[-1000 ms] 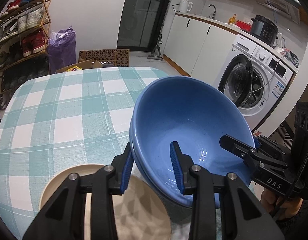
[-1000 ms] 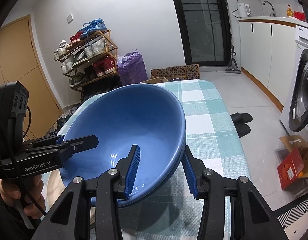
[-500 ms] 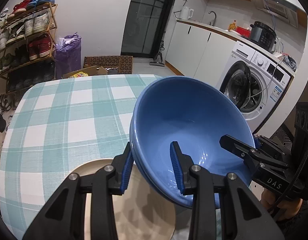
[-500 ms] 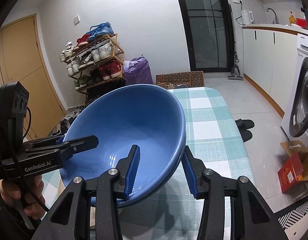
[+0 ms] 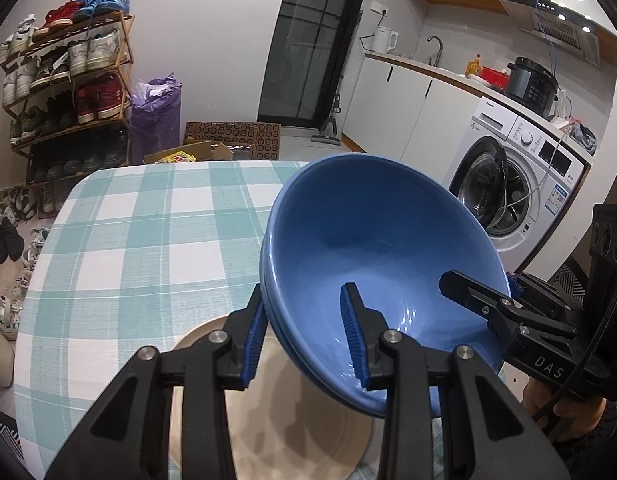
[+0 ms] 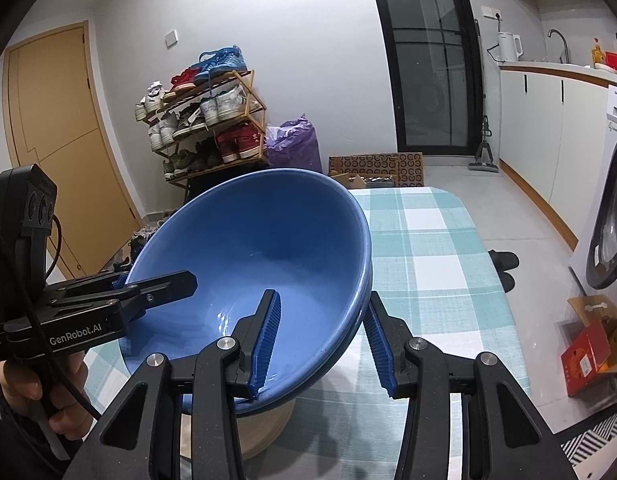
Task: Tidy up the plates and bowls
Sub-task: 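Lift and carry the bowl stack with both tools over the beige plates, then lower the bowl stack onto the beige plate stack with both tools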
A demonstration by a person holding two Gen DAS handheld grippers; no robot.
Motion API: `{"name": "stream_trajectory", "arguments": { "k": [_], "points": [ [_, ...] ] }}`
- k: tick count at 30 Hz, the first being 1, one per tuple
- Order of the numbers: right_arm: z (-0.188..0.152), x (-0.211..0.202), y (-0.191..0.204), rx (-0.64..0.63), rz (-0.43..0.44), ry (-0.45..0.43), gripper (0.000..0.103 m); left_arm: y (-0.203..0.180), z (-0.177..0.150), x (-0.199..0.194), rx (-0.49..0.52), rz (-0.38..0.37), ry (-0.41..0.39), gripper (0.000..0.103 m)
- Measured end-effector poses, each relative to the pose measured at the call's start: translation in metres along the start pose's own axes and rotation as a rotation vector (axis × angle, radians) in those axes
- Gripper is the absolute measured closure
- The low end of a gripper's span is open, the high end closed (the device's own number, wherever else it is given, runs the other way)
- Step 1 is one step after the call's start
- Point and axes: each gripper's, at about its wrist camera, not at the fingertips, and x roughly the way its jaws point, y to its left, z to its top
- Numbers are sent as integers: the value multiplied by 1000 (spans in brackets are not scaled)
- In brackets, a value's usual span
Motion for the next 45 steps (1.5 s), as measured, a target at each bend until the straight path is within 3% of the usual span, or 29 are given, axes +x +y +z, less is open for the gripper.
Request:
{"name": "stream_trajectory", "arguments": {
  "k": [22, 45],
  "points": [
    [-5, 13, 45, -46, 74, 21, 59, 34, -20, -29, -48, 76, -24, 68],
    [-22, 35, 66, -75, 119, 64, 59, 60, -41, -31, -90, 121, -16, 68]
  ]
}}
